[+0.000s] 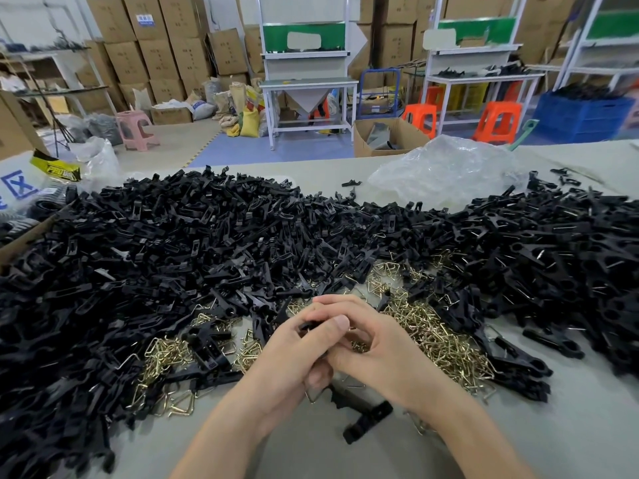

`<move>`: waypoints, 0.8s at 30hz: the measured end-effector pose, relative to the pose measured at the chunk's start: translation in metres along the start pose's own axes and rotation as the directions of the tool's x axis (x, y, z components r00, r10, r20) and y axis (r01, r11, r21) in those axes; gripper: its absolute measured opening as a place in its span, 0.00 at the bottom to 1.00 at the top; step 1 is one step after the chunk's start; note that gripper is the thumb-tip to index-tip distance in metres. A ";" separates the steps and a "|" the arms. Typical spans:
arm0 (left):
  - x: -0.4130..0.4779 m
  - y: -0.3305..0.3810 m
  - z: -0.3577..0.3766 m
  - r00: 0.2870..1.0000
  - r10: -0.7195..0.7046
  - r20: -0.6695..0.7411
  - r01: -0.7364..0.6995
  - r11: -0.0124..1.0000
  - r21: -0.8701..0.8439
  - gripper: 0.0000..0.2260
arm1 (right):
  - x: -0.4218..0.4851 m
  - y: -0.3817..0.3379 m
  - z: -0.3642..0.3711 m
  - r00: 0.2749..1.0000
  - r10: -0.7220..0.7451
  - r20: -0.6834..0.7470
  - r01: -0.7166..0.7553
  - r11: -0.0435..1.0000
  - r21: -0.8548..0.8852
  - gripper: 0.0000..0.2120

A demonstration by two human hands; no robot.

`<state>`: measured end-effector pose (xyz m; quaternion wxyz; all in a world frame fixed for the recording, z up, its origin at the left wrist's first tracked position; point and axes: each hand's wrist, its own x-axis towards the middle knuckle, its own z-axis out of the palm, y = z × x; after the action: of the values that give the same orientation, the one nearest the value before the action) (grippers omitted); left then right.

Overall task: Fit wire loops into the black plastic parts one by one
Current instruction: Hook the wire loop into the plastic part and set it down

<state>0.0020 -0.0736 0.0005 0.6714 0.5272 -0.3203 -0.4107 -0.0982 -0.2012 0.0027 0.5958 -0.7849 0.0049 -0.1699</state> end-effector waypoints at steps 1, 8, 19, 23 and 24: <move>0.000 0.000 0.001 1.000 0.015 0.010 -0.015 1.000 0.000 0.08 | 0.000 -0.001 0.000 1.000 -0.002 0.001 0.002 1.000 0.002 0.24; 0.000 0.000 0.005 0.998 -0.007 -0.056 0.006 1.000 -0.012 0.10 | -0.002 -0.006 -0.001 0.997 0.071 0.015 -0.072 0.994 0.088 0.27; 0.001 0.003 0.004 0.995 -0.017 -0.096 0.009 0.997 -0.075 0.09 | -0.003 -0.005 0.000 0.991 0.102 0.089 -0.113 0.985 0.131 0.29; 0.001 0.001 0.001 0.995 -0.010 -0.098 0.010 1.000 0.001 0.11 | -0.003 -0.006 0.000 0.992 0.088 0.088 -0.097 0.989 0.110 0.26; 0.001 0.001 0.001 0.996 -0.007 -0.094 0.011 0.999 0.037 0.11 | -0.003 -0.007 0.000 0.994 0.071 0.080 -0.078 0.994 0.080 0.25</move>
<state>0.0016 -0.0751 0.0013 0.6737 0.5600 -0.2936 -0.3824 -0.1019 -0.1982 0.0085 0.6335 -0.7648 0.0042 -0.1171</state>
